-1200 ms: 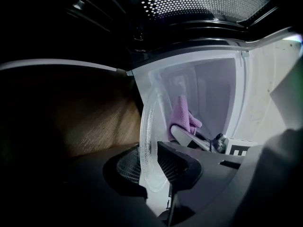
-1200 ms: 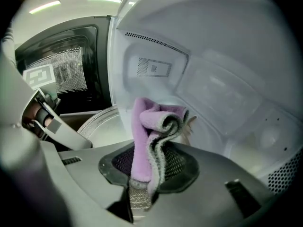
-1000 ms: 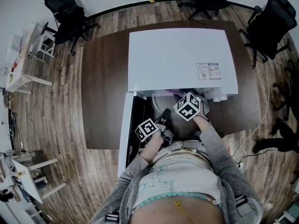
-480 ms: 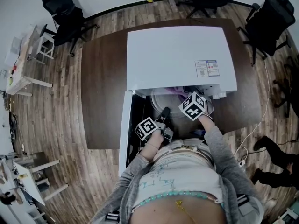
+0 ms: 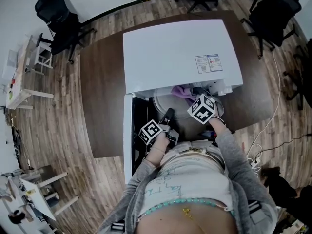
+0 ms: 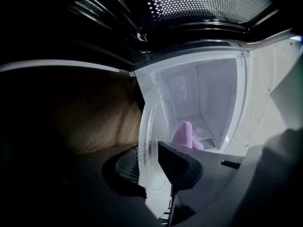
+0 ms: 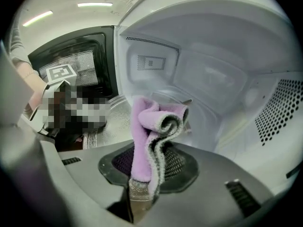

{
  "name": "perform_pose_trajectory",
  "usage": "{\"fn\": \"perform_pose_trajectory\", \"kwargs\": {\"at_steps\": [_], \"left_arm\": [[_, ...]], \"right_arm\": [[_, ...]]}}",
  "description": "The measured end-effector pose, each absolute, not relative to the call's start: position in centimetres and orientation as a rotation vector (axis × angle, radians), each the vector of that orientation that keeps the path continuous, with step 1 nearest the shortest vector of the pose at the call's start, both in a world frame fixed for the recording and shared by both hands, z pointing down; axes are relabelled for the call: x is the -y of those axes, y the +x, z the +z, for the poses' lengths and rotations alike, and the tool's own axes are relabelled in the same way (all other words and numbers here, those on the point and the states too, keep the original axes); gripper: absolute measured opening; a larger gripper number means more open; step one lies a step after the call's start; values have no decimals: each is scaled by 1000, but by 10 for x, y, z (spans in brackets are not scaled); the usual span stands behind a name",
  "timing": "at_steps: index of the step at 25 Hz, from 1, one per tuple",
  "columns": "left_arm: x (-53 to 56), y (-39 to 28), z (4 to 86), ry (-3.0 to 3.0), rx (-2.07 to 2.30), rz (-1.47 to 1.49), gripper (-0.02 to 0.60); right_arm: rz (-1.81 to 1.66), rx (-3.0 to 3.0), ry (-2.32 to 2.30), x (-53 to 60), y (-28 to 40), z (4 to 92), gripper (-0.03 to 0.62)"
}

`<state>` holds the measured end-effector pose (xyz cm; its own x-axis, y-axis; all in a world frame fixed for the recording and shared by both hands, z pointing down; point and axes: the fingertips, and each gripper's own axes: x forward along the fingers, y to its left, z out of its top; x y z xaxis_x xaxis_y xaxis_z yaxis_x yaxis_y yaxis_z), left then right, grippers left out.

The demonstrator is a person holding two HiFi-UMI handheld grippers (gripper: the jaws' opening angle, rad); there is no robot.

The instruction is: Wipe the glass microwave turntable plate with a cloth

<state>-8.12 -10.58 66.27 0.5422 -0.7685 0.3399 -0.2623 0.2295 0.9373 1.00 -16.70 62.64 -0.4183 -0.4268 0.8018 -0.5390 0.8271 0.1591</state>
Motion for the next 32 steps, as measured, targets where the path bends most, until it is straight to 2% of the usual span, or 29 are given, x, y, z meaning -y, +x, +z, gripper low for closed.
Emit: {"fn": "perform_pose_trajectory", "kwargs": {"at_steps": [32], "left_arm": [[106,-80,666,1338,987,-424,91]], "right_arm": [[58,2034,386,112,-23,641,114]]}}
